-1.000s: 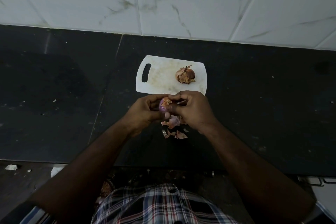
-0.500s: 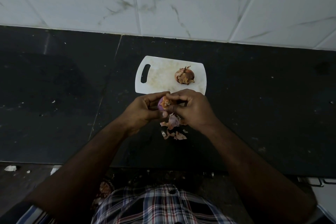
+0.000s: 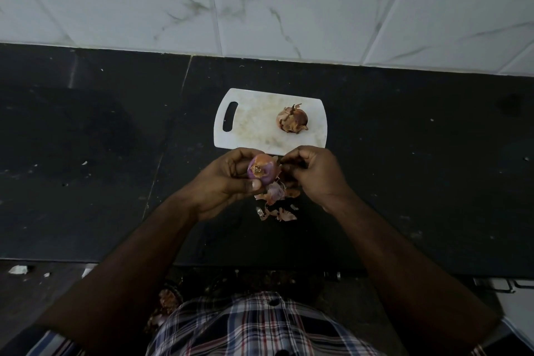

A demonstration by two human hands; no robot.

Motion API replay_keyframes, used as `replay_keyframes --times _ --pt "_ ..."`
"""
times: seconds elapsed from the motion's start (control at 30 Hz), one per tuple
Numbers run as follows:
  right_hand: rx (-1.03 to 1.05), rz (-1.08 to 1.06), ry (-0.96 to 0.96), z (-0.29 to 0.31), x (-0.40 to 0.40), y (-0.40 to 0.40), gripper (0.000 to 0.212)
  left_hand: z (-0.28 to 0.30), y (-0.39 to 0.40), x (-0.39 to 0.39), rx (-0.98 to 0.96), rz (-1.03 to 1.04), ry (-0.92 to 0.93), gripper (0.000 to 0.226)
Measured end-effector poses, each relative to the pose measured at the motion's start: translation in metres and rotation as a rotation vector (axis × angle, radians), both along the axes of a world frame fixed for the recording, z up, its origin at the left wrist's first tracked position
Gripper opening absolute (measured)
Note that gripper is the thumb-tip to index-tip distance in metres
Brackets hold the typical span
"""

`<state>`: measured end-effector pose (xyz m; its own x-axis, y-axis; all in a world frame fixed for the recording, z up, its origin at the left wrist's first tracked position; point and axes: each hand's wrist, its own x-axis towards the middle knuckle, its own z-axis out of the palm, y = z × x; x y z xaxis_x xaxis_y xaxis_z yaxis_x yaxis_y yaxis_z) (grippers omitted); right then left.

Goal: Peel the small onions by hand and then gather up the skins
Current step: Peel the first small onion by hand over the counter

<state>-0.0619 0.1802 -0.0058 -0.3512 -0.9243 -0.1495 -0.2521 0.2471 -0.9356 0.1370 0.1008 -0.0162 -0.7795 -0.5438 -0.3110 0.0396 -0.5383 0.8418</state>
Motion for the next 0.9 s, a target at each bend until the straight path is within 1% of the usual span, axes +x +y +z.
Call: replay_keyframes --times 0.13,0.23,0.33,0.43,0.6,0.73,0.83,0.9 --pt "0.057 0.069 0.144 -0.01 -0.011 0.005 0.019 0.003 -0.002 0.001 0.058 0.024 0.03 0.052" --pt "0.109 0.157 0.159 0.001 -0.013 0.008 0.028 0.001 -0.003 0.002 0.092 0.041 0.022 0.055" --pt "0.003 0.211 0.17 0.021 -0.006 0.006 0.038 -0.002 -0.002 0.002 0.066 0.009 0.01 0.056" --pt "-0.106 0.308 0.263 0.027 0.006 0.0 0.038 -0.001 -0.001 -0.003 -0.011 -0.007 -0.022 0.054" --pt "-0.208 0.269 0.288 0.017 0.004 -0.004 0.027 -0.001 0.0 -0.004 -0.092 0.023 -0.085 0.056" --pt "-0.254 0.268 0.258 0.013 0.0 -0.006 0.022 -0.002 0.0 -0.004 -0.129 0.005 -0.082 0.059" --pt "-0.225 0.209 0.272 0.013 -0.001 -0.007 0.017 -0.003 -0.002 -0.003 -0.138 -0.008 -0.088 0.06" --pt "-0.163 0.15 0.194 0.015 -0.001 -0.008 0.019 -0.002 -0.004 -0.004 -0.145 -0.006 -0.091 0.061"
